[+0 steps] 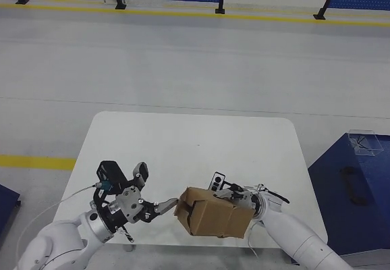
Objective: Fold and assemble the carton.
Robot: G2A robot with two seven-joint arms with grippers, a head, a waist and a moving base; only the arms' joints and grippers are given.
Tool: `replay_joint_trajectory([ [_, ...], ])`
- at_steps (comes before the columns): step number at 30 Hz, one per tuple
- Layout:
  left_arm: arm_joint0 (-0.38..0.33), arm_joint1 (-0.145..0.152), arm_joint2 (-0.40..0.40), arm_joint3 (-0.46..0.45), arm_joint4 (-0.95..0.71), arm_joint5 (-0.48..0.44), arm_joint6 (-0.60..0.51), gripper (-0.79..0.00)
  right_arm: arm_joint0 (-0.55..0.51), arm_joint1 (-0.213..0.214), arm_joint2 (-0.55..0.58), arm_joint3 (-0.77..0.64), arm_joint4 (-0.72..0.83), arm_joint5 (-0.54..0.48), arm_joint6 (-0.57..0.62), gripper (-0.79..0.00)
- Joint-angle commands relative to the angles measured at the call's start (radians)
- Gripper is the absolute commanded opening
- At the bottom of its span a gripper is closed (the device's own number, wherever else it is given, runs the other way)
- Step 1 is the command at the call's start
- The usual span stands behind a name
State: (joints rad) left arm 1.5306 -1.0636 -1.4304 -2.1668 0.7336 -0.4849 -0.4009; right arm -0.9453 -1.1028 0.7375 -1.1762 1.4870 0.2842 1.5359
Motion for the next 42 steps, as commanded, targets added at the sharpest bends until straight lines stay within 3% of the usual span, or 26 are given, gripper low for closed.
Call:
replay_joint_trajectory([
  [1, 0.005, 0.001, 0.006, -0.005, 0.009, -0.004, -0.011, 0.0, -0.001, -0.002, -0.002, 0.0, -0.003, 0.0, 0.0, -0.785],
  [10, -0.01, 0.0, 0.081, 0.006, 0.039, -0.022, -0.051, 0.0, -0.007, -0.007, -0.011, -0.004, -0.021, 0.0, 0.0, -0.785],
  [25, -0.065, -0.007, 0.163, 0.056, 0.083, 0.028, -0.066, 0.0, -0.014, -0.006, -0.019, -0.013, -0.028, 0.0, 0.0, -0.785],
  [29, -0.063, -0.003, 0.12, 0.049, 0.037, 0.032, -0.076, 0.0, -0.013, -0.004, -0.007, -0.004, -0.008, 0.0, 0.0, -0.785],
  [37, -0.014, 0.013, -0.117, 0.049, -0.168, 0.04, -0.062, 0.0, -0.013, -0.004, -0.007, -0.004, -0.008, 0.0, 0.0, -0.785],
  [42, -0.005, 0.016, -0.163, 0.065, -0.198, 0.038, -0.045, 0.0, -0.013, -0.004, -0.007, -0.004, -0.008, 0.0, 0.0, -0.785],
])
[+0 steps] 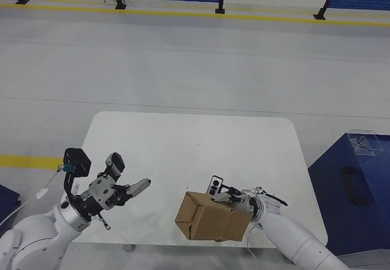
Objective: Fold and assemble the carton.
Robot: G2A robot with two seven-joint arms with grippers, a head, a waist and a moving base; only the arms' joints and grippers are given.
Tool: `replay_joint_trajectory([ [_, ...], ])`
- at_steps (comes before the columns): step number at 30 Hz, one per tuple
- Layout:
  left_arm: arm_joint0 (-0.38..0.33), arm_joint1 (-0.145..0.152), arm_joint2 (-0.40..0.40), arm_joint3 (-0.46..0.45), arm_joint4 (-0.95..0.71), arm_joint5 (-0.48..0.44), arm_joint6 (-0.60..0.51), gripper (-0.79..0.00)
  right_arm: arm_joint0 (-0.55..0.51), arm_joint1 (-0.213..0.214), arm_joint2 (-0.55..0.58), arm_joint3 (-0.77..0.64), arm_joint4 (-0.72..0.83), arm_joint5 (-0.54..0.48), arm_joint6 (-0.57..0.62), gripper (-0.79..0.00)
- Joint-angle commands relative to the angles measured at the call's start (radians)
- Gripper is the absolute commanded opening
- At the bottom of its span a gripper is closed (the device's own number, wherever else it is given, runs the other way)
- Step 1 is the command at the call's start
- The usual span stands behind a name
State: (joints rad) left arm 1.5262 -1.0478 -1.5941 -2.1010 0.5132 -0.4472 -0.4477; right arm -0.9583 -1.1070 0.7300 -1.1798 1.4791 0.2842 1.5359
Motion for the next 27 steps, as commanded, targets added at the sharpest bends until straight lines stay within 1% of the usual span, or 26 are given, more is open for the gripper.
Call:
replay_joint_trajectory([
  [1, 0.0, 0.0, 0.001, -0.001, 0.022, 0.0, 0.002, 0.0, 0.0, 0.0, 0.0, 0.0, 0.0, 0.0, 0.0, -0.785],
  [4, 0.0, 0.0, 0.001, -0.001, 0.022, 0.0, 0.002, 0.0, -0.003, 0.0, 0.001, -0.002, 0.004, 0.004, -0.01, -0.785],
  [5, 0.0, 0.0, 0.001, -0.001, 0.022, 0.0, 0.002, 0.0, -0.012, -0.001, 0.012, -0.022, 0.047, 0.036, -0.054, -0.785],
  [7, 0.0, 0.0, 0.001, -0.001, 0.022, 0.0, 0.002, 0.0, -0.031, 0.0, 0.048, -0.082, 0.197, 0.155, -0.179, -0.785],
  [9, 0.0, 0.0, 0.001, -0.001, 0.022, 0.0, 0.002, 0.0, -0.058, 0.003, 0.098, -0.134, 0.37, 0.225, -0.382, -0.785],
  [10, 0.0, 0.0, 0.001, -0.001, 0.022, 0.0, 0.002, 0.0, -0.076, 0.005, 0.123, -0.165, 0.473, 0.249, -0.503, -0.785],
  [11, 0.0, 0.0, 0.001, -0.001, 0.022, 0.0, 0.002, 0.0, -0.099, 0.008, 0.146, -0.192, 0.588, 0.255, -0.637, -0.785],
  [12, 0.0, 0.0, 0.001, -0.001, 0.022, 0.0, 0.002, 0.0, -0.121, 0.01, 0.167, -0.224, 0.713, 0.239, -0.796, -0.785],
  [13, 0.0, 0.0, 0.001, -0.001, 0.022, 0.0, 0.002, 0.0, -0.142, 0.013, 0.182, -0.261, 0.83, 0.212, -0.979, -0.785],
  [14, 0.0, 0.0, 0.001, -0.001, 0.022, 0.0, 0.002, 0.0, -0.156, 0.018, 0.206, -0.313, 0.925, 0.17, -1.128, -0.785],
  [16, 0.0, 0.0, 0.001, -0.001, 0.022, 0.0, 0.002, 0.0, -0.197, 0.028, 0.251, -0.409, 1.121, 0.026, -1.433, -0.785],
  [18, 0.0, 0.0, 0.001, -0.001, 0.022, 0.0, 0.002, 0.0, -0.231, 0.04, 0.302, -0.498, 1.25, -0.155, -1.699, -0.785],
  [19, 0.0, 0.0, 0.001, -0.001, 0.022, 0.0, 0.002, 0.0, -0.244, 0.046, 0.325, -0.549, 1.279, -0.228, -1.799, -0.785],
  [21, 0.0, 0.0, 0.001, -0.001, 0.022, 0.0, 0.002, 0.0, -0.274, 0.055, 0.363, -0.618, 1.316, -0.391, -1.969, -0.785],
  [24, 0.0, 0.0, 0.001, -0.001, 0.022, 0.0, 0.002, 0.0, -0.304, 0.064, 0.397, -0.7, 1.341, -0.556, -2.151, -0.785],
  [27, 0.0, 0.0, 0.001, -0.001, 0.022, 0.0, 0.002, 0.0, -0.312, 0.07, 0.419, -0.754, 1.346, -0.758, -2.327, -0.785],
])
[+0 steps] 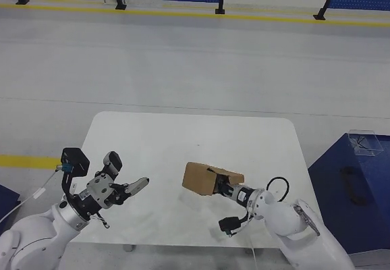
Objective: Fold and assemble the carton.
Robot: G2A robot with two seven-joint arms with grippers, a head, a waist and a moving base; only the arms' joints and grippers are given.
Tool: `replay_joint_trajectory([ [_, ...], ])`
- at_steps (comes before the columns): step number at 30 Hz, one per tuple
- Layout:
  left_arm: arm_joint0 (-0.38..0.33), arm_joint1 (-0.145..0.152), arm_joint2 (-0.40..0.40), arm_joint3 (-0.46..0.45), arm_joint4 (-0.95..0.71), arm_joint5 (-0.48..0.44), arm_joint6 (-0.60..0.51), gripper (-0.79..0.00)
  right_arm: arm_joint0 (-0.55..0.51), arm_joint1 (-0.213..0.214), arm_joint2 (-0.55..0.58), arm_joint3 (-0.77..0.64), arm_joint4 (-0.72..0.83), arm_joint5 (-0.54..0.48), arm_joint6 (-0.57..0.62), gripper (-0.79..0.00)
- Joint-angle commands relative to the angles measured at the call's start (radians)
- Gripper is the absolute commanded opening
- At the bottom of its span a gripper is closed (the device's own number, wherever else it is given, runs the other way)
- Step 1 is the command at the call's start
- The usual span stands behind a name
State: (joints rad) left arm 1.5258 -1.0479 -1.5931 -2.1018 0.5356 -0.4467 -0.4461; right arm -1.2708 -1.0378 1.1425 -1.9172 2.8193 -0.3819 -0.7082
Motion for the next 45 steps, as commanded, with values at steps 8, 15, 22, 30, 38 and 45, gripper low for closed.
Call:
replay_joint_trajectory([
  [8, 0.0, 0.0, 0.0, 0.0, 0.0, 0.0, 0.0, 0.0, 0.077, -0.008, -0.063, 0.017, -0.075, -0.348, -0.239, -0.785],
  [15, 0.0, 0.0, 0.0, 0.0, 0.0, 0.0, 0.0, 0.0, 0.166, -0.049, -0.163, 0.194, -0.041, -0.378, -0.215, -0.785],
  [22, 0.0, 0.0, 0.0, 0.0, 0.0, 0.0, 0.0, 0.0, 0.19, -0.078, -0.168, 0.205, 0.049, -0.329, -0.165, -0.068],
  [30, 0.0, 0.0, 0.0, 0.0, 0.0, 0.0, 0.0, 0.0, 0.088, -0.069, -0.041, 0.112, 0.028, -0.01, 0.061, -0.145],
  [38, 0.0, 0.0, 0.0, 0.0, 0.0, 0.0, 0.0, 0.0, -0.051, -0.038, 0.092, 0.206, -0.51, 0.657, 0.671, -0.785],
  [45, 0.0, 0.0, 0.0, 0.0, 0.0, 0.0, 0.0, 0.0, 0.053, -0.032, 0.062, 0.526, -1.228, 0.718, 1.394, -0.785],
])
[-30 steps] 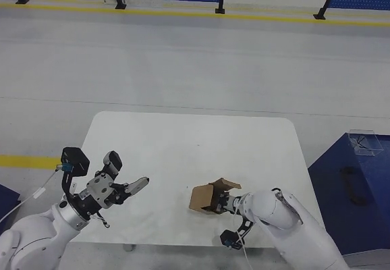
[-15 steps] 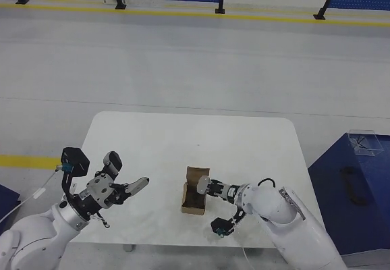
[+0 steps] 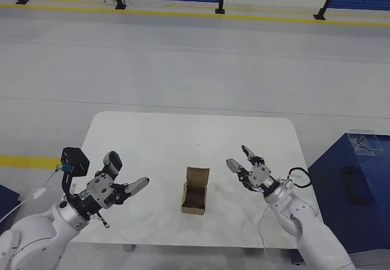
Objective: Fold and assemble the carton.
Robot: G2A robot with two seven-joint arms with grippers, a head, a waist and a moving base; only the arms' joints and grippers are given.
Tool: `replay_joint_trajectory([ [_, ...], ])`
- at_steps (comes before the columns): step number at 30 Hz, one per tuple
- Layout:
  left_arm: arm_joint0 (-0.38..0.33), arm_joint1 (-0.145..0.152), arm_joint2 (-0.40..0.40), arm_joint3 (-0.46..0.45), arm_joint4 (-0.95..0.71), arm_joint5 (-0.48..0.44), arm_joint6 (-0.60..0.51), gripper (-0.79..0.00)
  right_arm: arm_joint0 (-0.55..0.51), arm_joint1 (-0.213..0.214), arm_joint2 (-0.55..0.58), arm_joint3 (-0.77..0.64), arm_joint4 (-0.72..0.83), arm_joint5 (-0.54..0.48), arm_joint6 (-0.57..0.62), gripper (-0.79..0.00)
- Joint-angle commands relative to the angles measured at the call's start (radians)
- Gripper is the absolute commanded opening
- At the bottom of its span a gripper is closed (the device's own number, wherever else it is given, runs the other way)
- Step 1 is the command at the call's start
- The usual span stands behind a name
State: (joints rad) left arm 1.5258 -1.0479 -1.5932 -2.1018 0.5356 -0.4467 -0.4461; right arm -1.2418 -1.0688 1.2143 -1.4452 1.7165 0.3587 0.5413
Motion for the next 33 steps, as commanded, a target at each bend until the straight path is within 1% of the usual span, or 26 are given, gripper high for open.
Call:
replay_joint_trajectory([
  [1, 0.0, 0.0, 0.0, 0.0, 0.0, 0.0, 0.0, 0.0, 0.051, 0.0, -0.016, 0.095, -0.221, -0.067, 0.227, -0.785],
  [4, 0.0, 0.0, 0.0, 0.0, 0.0, 0.0, 0.0, 0.0, 0.123, -0.003, -0.043, 0.225, -0.413, -0.186, 0.435, -0.785],
  [6, 0.0, 0.0, 0.0, 0.0, 0.0, 0.0, 0.0, 0.0, 0.166, -0.01, -0.056, 0.303, -0.434, -0.221, 0.526, -0.785],
  [8, 0.0, 0.0, 0.0, 0.0, 0.0, 0.0, 0.0, 0.0, 0.179, -0.013, -0.06, 0.325, -0.435, -0.228, 0.549, -0.785],
  [9, 0.0, 0.0, 0.0, 0.0, 0.0, 0.0, 0.0, 0.0, 0.179, -0.013, -0.06, 0.325, -0.435, -0.228, 0.549, -0.299],
  [20, 0.0, 0.0, 0.0, 0.0, 0.0, 0.0, 0.0, 0.0, 0.179, -0.013, -0.06, 0.325, -0.435, -0.228, 0.549, -0.299],
  [21, -0.002, 0.001, -0.008, 0.006, 0.041, 0.02, 0.003, 0.0, 0.179, -0.012, -0.057, 0.326, -0.447, -0.241, 0.538, 0.0],
  [22, -0.002, 0.0, 0.0, 0.003, 0.101, 0.05, 0.005, 0.0, 0.178, -0.008, -0.049, 0.321, -0.521, -0.303, 0.493, 0.0],
  [23, -0.006, 0.0, 0.029, -0.006, 0.173, 0.08, -0.018, 0.0, 0.173, -0.003, -0.045, 0.308, -0.625, -0.382, 0.439, 0.0],
  [24, -0.02, 0.0, 0.069, -0.012, 0.229, 0.085, -0.055, 0.0, 0.159, 0.0, -0.042, 0.284, -0.681, -0.423, 0.411, 0.0],
  [26, -0.073, -0.002, 0.15, 0.0, 0.389, 0.132, -0.122, 0.0, 0.139, 0.013, -0.028, 0.234, -0.849, -0.493, 0.362, 0.0],
  [28, -0.129, -0.008, 0.25, 0.032, 0.5, 0.157, -0.187, 0.0, 0.115, 0.026, -0.012, 0.18, -1.053, -0.558, 0.255, 0.0],
  [31, -0.231, -0.022, 0.382, 0.106, 0.649, 0.199, -0.243, 0.0, 0.072, 0.037, -0.014, 0.082, -1.337, -0.574, 0.099, 0.0],
  [33, -0.288, -0.033, 0.46, 0.161, 0.74, 0.228, -0.259, 0.0, 0.047, 0.04, -0.023, 0.03, -1.481, -0.564, 0.015, 0.0],
])
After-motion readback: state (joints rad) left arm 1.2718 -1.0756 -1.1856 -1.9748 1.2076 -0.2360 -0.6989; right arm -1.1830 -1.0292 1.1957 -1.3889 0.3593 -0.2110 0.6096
